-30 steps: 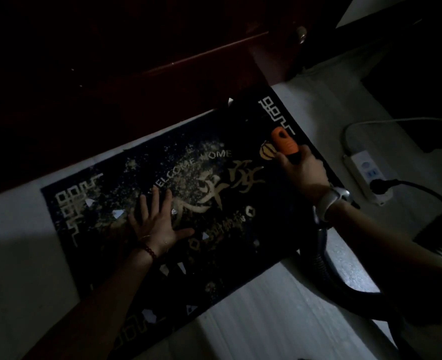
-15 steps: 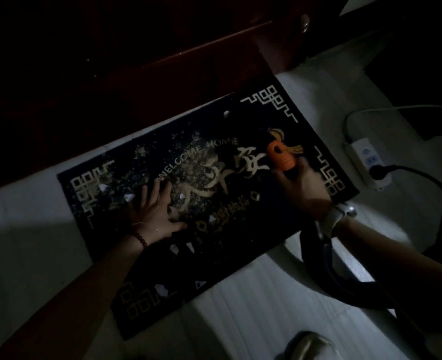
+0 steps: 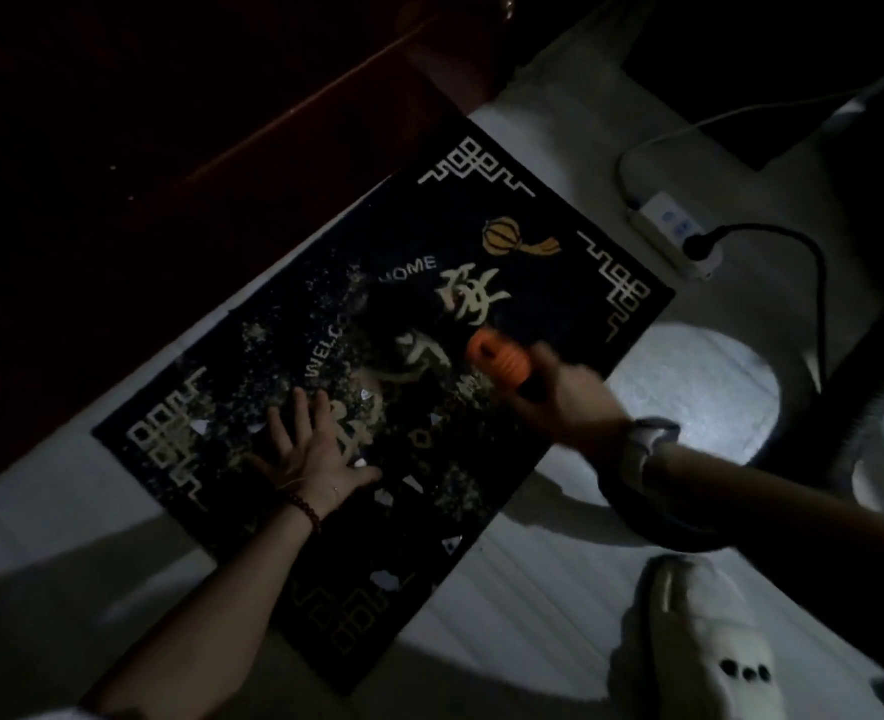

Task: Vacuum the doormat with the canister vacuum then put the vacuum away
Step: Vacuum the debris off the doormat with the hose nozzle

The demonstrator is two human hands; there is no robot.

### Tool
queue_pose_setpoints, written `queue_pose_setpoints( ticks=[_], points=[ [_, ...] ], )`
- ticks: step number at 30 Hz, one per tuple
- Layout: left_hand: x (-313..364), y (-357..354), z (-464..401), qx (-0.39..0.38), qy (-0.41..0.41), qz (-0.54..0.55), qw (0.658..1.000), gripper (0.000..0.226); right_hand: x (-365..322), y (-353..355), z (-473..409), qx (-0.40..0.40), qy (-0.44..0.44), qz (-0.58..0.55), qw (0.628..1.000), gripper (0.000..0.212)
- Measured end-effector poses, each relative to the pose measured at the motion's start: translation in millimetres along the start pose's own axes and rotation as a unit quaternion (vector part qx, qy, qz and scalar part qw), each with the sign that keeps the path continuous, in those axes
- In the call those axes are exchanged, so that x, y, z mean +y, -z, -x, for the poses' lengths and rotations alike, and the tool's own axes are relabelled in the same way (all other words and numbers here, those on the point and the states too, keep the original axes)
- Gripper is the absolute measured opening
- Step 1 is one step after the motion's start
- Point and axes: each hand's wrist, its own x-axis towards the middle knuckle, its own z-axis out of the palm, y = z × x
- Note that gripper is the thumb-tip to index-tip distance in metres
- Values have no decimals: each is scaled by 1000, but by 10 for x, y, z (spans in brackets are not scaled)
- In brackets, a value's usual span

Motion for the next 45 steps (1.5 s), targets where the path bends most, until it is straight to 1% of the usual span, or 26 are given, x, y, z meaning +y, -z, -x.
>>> queue_pose_setpoints(
  ticks=[2, 3, 7, 9, 13, 16, 17, 18, 20, 21, 22, 24, 27, 28, 30, 31, 33, 34, 35, 37, 40, 42, 43, 45],
  points=[
    [-6, 14, 8, 0, -6, 8, 1000, 118, -117, -133, 327, -56, 35, 25, 998, 41],
    [-11, 20, 19, -1, -8, 9, 1000, 117, -106, -104, 371, -56, 31, 31, 997, 42],
    [-12, 20, 29, 4, -19, -8, 1000, 119, 94, 160, 95, 7, -33, -1, 999, 42],
    [-37, 0, -11, 11, -20, -8, 1000, 119, 163, 167, -103, 31, -45, -7, 999, 44],
    [-85, -56, -23, 15, -26, 6, 1000, 119, 380, 138, -314, 110, -83, -26, 990, 48],
    [-68, -56, -27, 22, -13, 5, 1000, 119, 359, 54, -257, 151, -73, -33, 985, 44],
    [-56, -52, -20, 20, -10, 5, 1000, 118, 307, -22, -158, 146, -56, -31, 987, 41],
    [-45, -42, -9, 16, -6, 8, 1000, 118, 257, -113, -18, 122, -30, -25, 992, 37],
    [-38, -35, 5, 9, -1, 11, 1000, 115, 172, -261, 322, 43, 30, 2, 999, 30],
    [-31, -40, 11, 9, 3, 3, 1000, 115, 180, -271, 433, 18, 42, 18, 999, 30],
    [-19, -53, 15, 14, 8, -8, 1000, 115, 225, -218, 468, 15, 45, 33, 998, 32],
    [14, -99, 29, 35, 17, -22, 999, 115, 395, -39, 323, 47, 26, 44, 998, 39],
    [35, -176, 32, 64, 9, -5, 998, 111, 592, 212, -25, 107, -53, -11, 993, 40],
    [39, -181, 28, 68, 7, -1, 998, 110, 609, 217, -65, 123, -70, -31, 989, 40],
    [47, -171, 20, 69, 7, 4, 998, 109, 571, 58, 34, 132, -69, -46, 988, 39],
    [50, -163, 15, 71, 6, 7, 997, 108, 520, -59, 161, 115, -52, -44, 991, 38],
    [43, -160, 7, 77, 0, 16, 997, 106, 406, -260, 489, 39, 11, -10, 999, 34],
    [34, -164, 10, 78, -4, 18, 997, 105, 373, -295, 621, -1, 39, 13, 999, 35],
    [23, -169, 16, 82, -7, 13, 997, 104, 397, -272, 659, -20, 52, 36, 998, 37],
    [8, -175, 21, 87, -11, 1, 996, 103, 562, -123, 506, 9, 34, 52, 998, 40],
    [12, -188, 21, 81, -9, 5, 997, 105, 798, 159, 122, 104, -56, -1, 993, 41],
    [14, -193, 15, 85, -8, -4, 996, 105, 820, 159, 19, 157, -89, -37, 983, 41],
    [14, -191, 14, 86, -6, -7, 996, 105, 794, 84, 51, 164, -90, -46, 981, 40],
    [11, -183, 9, 79, 0, -7, 997, 106, 674, -138, 303, 131, -58, -45, 989, 39]
  ],
)
